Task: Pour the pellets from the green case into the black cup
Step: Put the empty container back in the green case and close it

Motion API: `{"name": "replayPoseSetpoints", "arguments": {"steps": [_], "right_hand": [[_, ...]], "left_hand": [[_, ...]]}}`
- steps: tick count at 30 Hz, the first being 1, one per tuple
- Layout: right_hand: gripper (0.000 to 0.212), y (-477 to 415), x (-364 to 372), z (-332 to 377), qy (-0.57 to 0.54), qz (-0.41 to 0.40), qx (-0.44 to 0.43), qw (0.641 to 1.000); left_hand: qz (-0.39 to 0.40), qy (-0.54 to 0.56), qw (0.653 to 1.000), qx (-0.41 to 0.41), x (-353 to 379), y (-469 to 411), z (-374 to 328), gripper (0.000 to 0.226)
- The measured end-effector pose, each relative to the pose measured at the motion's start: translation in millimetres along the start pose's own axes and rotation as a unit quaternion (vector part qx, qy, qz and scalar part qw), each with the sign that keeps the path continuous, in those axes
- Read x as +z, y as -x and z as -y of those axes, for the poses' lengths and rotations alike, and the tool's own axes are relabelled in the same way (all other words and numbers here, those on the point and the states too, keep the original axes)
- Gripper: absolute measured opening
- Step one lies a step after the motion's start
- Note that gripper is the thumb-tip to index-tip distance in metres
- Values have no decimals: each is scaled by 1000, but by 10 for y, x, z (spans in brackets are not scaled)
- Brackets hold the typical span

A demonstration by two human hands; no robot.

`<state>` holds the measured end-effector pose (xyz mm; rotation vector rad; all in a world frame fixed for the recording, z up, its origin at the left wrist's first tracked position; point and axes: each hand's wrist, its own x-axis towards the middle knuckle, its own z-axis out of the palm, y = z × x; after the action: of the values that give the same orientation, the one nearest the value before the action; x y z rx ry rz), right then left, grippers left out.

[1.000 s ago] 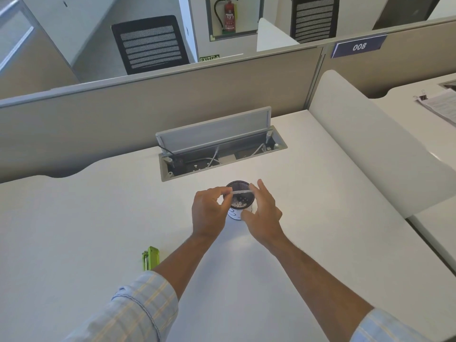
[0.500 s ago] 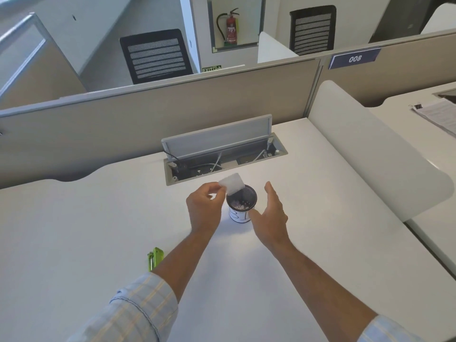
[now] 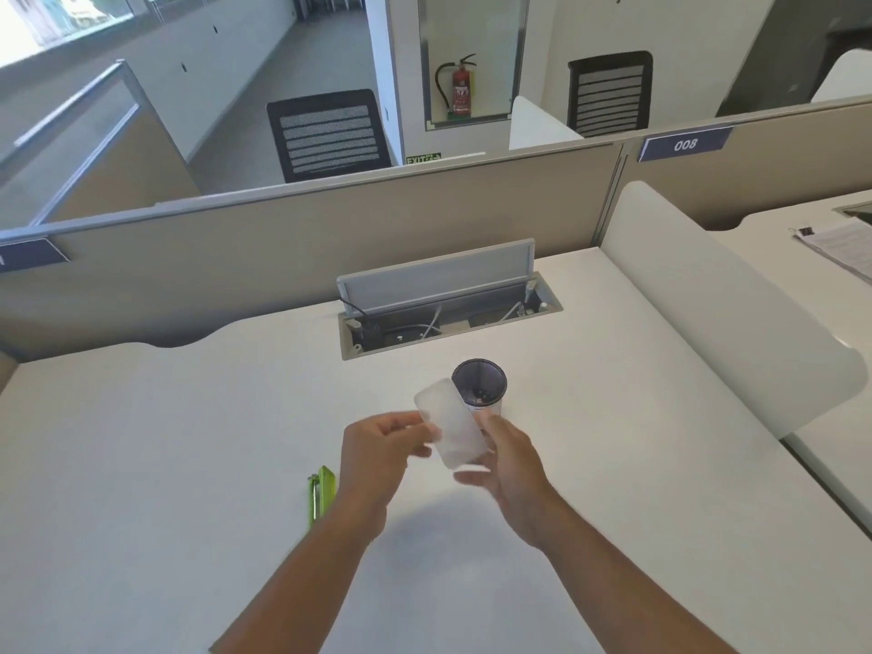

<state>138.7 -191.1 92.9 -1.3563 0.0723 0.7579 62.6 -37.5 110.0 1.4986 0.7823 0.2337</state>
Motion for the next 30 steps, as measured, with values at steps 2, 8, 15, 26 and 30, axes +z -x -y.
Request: {"name": "replayPoseSetpoints", "arguments": {"steps": [2, 8, 15, 26, 30], "right_hand": [[59, 74, 9, -97, -66, 91, 84, 990], [69, 252, 38, -409, -136, 171, 156, 963], [59, 347, 133, -708, -144, 179, 173, 958], [57, 294, 199, -839, -139, 158, 181, 961], [58, 265, 188, -866, -131, 153, 184, 962]], "left_hand": [[33, -1, 999, -6, -41, 231, 81, 12], [72, -31, 997, -20, -174, 561, 372, 19], [-96, -122, 984, 83, -705, 502, 797, 17], [52, -361, 931, 32, -1739, -186, 1544, 148], [78, -377, 922, 52, -1631, -347, 1600, 154]]}}
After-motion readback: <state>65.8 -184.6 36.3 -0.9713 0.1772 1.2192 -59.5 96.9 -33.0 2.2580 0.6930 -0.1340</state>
